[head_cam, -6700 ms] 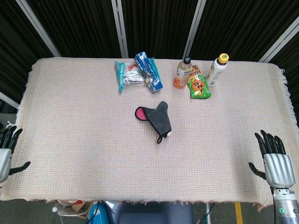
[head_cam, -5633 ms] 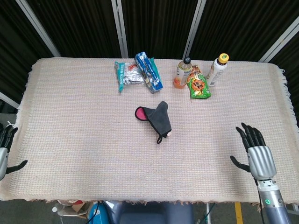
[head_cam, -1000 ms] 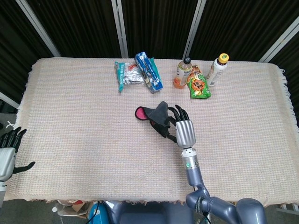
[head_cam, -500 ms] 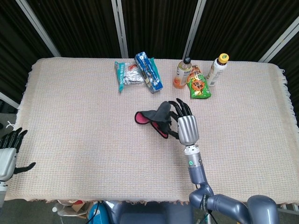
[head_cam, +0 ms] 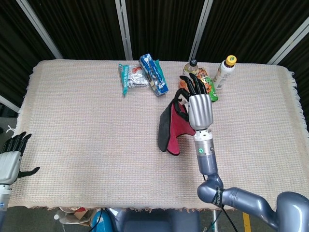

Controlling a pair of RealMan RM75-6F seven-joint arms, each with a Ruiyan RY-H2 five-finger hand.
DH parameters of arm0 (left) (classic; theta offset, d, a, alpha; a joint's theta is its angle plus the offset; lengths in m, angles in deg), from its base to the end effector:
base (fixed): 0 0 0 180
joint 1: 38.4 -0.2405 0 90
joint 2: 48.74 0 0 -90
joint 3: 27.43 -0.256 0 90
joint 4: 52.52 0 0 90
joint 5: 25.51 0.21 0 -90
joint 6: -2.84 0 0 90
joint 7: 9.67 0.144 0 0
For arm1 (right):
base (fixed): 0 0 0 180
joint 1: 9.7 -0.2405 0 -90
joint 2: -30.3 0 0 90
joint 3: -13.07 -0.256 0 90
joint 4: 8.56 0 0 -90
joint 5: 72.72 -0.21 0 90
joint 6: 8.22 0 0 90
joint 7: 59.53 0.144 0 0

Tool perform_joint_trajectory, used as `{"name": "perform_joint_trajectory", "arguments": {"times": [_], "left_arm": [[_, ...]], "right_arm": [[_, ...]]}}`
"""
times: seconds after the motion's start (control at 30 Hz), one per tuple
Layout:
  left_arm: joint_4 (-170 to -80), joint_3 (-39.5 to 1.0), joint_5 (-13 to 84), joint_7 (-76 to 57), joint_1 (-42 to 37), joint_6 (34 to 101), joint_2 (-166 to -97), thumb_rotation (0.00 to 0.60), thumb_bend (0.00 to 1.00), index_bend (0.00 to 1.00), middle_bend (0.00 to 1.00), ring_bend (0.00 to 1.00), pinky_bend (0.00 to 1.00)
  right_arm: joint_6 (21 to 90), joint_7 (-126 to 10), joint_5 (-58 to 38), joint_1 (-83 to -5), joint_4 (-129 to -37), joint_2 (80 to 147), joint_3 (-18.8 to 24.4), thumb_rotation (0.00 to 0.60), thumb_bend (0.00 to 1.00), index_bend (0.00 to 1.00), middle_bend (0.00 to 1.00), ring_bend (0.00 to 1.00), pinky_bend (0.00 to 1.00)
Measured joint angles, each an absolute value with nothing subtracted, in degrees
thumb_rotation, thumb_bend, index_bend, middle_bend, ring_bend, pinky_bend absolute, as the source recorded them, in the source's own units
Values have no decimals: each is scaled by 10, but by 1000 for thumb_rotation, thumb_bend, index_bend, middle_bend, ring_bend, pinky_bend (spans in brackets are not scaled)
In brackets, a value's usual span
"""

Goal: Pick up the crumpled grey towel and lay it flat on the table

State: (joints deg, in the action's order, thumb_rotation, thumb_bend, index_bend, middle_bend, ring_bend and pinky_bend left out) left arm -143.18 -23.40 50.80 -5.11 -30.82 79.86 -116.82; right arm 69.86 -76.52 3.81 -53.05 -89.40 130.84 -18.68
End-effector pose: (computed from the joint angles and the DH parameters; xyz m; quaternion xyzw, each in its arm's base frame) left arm -0.3292 0.1982 0.1317 -0.5827 -0.4384 -0.3292 0.5999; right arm -0.0533 -0.3780 0.0581 0.5123 -0.2917 0.6488 0.4812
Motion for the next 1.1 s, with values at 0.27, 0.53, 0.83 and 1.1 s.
{"name": "perform_joint_trajectory", "arguments": {"times": [0.27,0.53,0.83,1.1], "left_arm": [[-1422,-229,489,-52,-303,784,-1173,600,0,0,0,0,18],[-1412,-225,481,-59,-300,778,-1175,600,0,0,0,0,18],[-1401,-226,482,-62,-295,771,-1181,600,0,0,0,0,18],[-1399,-215,476,-61,-292,780,-1191,600,0,0,0,0,18]], "right_arm": [[687,-839,3,-572,-928,1288,-219,600,557,641,246,131,188],[699,-917,-12,-599,-950,1281,-233,600,564,667,251,130,188],[729,-1079,-28,-648,-985,1276,-246,600,568,686,255,131,188],[744,-1136,-65,-688,-1002,1290,-245,600,568,687,255,130,188]]}}
